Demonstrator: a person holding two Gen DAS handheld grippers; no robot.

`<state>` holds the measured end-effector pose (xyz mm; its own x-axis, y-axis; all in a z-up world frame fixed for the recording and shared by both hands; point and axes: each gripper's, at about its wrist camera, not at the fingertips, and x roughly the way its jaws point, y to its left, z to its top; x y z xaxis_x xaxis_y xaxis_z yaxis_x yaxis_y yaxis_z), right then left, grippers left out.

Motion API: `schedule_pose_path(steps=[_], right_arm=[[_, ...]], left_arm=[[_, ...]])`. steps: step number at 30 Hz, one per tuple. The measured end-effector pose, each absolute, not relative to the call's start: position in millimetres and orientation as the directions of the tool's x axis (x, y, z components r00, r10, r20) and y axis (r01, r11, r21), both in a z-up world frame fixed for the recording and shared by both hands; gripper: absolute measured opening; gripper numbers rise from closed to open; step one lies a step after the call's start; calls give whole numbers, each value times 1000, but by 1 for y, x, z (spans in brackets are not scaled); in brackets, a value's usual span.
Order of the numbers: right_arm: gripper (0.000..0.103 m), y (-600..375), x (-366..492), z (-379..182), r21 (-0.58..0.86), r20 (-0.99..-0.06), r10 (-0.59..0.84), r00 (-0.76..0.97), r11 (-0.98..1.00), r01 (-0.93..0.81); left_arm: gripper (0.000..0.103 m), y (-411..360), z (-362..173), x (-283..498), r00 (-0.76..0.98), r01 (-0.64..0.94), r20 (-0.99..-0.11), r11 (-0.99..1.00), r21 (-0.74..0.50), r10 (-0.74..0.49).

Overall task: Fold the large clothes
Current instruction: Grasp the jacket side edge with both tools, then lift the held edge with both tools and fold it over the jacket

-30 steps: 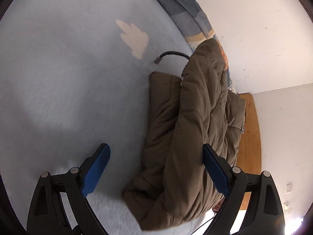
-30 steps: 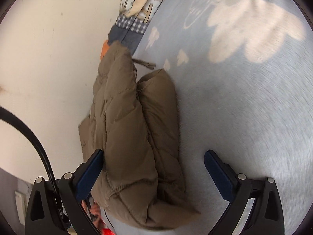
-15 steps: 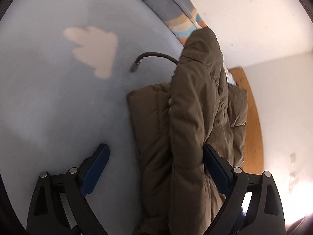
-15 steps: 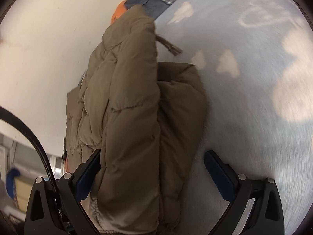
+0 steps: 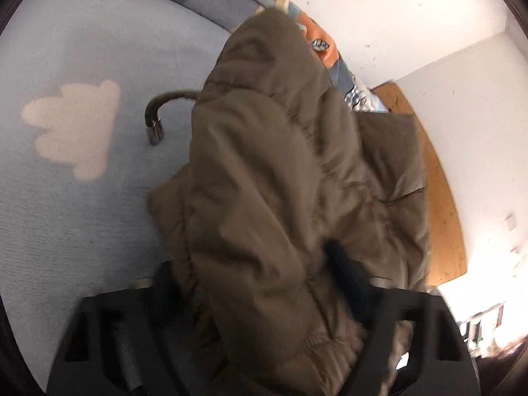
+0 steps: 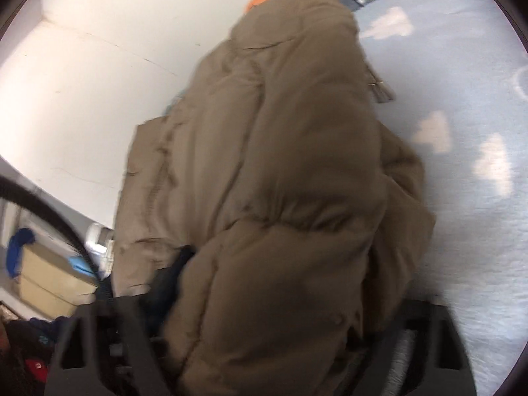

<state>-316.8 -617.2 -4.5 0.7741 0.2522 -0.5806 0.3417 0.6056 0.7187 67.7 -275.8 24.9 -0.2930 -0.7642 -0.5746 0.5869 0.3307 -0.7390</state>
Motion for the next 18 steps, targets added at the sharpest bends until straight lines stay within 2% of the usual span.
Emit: schedule_pose_path(steps=[1,3,6,11,18], right_arm=[[64,-615,-315,-1,698,-600,237,764,621,356],[47,-607,-311,16,632,-642,182,745,675,380],[40,-592,-306,45,535,-692,103,714,738,412],[36,-574,-310,73,467,-708,24,706,765,443],[36,-545,-320,106,413,-721,-2,693,802,431]], left_arm=[[56,-274,32,67,-276,597,-579,336,-729,-767],[45,-273,47,60,-236,637,-606,350,-687,-760],[38,-270,65,48,-192,670,-631,370,-644,-752],[34,-249,82,32,-176,674,-625,370,-640,-760],[33,-243,110,22,-167,688,-622,362,-629,-765]])
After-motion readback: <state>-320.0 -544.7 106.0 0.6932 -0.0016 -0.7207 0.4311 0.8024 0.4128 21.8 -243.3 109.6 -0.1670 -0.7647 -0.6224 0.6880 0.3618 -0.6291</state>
